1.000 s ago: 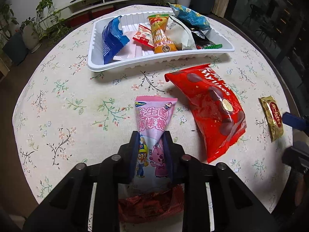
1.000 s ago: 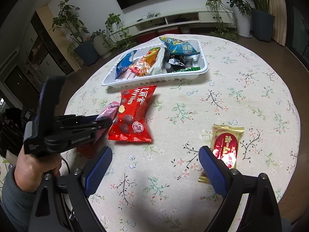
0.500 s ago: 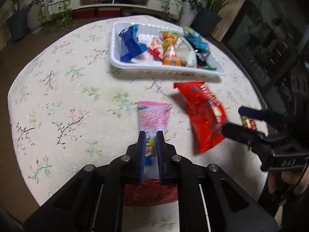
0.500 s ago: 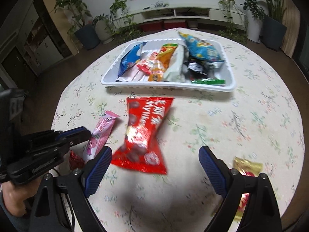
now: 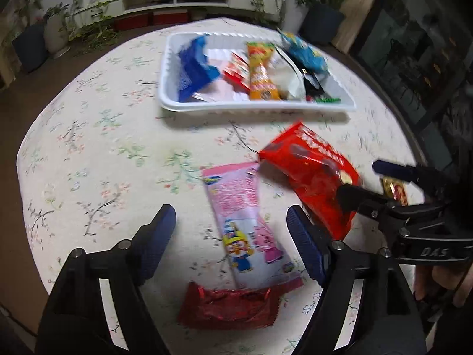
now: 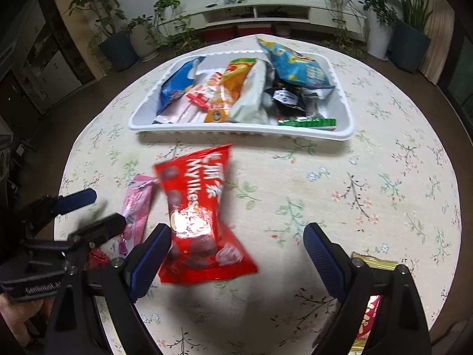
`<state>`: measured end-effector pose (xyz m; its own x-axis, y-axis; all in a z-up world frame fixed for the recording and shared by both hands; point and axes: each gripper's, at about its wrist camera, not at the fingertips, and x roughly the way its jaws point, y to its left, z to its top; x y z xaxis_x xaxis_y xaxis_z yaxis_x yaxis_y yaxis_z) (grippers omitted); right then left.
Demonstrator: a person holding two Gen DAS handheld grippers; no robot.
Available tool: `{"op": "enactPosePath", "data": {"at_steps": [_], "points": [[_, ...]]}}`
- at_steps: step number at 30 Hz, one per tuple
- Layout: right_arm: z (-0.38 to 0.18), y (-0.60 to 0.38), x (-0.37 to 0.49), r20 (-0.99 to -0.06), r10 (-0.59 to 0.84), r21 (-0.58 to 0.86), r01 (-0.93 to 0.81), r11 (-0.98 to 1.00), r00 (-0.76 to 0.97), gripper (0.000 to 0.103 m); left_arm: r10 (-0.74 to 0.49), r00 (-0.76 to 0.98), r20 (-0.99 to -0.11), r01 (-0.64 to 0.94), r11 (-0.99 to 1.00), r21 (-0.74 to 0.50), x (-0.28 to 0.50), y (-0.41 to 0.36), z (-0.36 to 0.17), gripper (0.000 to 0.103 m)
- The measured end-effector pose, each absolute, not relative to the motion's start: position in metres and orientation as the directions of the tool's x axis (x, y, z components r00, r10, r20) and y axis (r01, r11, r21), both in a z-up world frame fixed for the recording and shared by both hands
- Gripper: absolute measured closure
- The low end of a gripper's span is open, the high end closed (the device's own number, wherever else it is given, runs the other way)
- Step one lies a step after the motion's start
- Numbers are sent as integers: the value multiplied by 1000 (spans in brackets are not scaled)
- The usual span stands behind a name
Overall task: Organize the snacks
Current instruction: 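Lift the pink stick with the left gripper while the right gripper grasps and lifts the red Mylikes bag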
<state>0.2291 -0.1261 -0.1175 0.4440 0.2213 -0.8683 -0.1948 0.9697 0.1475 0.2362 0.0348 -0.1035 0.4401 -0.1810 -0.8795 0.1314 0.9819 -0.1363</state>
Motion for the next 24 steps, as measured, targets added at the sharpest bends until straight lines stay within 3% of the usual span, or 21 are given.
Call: {"op": "enactPosePath", "data": {"at_steps": [2, 3, 8, 12, 18, 24], "points": [[-116, -128, 228, -866, 223, 145, -202, 969, 447, 10, -146, 419, -896, 138, 986, -96, 239, 29, -112, 43], [-116, -129, 227, -865, 224, 145, -205, 968, 449, 10, -150, 400, -904, 134, 986, -104, 241, 28, -119, 58], [-117, -138, 229, -861, 234, 160, -195, 968, 452, 10, -77, 410, -909, 154, 988, -14, 238, 20, -123, 69], [-115, -140, 230, -857, 250, 179, -195, 964, 451, 11, -96, 425, -900, 164, 986, -28, 236, 21, -123, 83], [-107, -130, 226, -858, 275, 143, -313, 939, 434, 10, -155, 442, -883, 152, 984, -97, 236, 31, -116, 89], [-113, -95, 229, -882, 220, -10, -483, 876, 417, 10, -302, 455, -838, 116, 953, -280, 239, 48, -104, 90]]}}
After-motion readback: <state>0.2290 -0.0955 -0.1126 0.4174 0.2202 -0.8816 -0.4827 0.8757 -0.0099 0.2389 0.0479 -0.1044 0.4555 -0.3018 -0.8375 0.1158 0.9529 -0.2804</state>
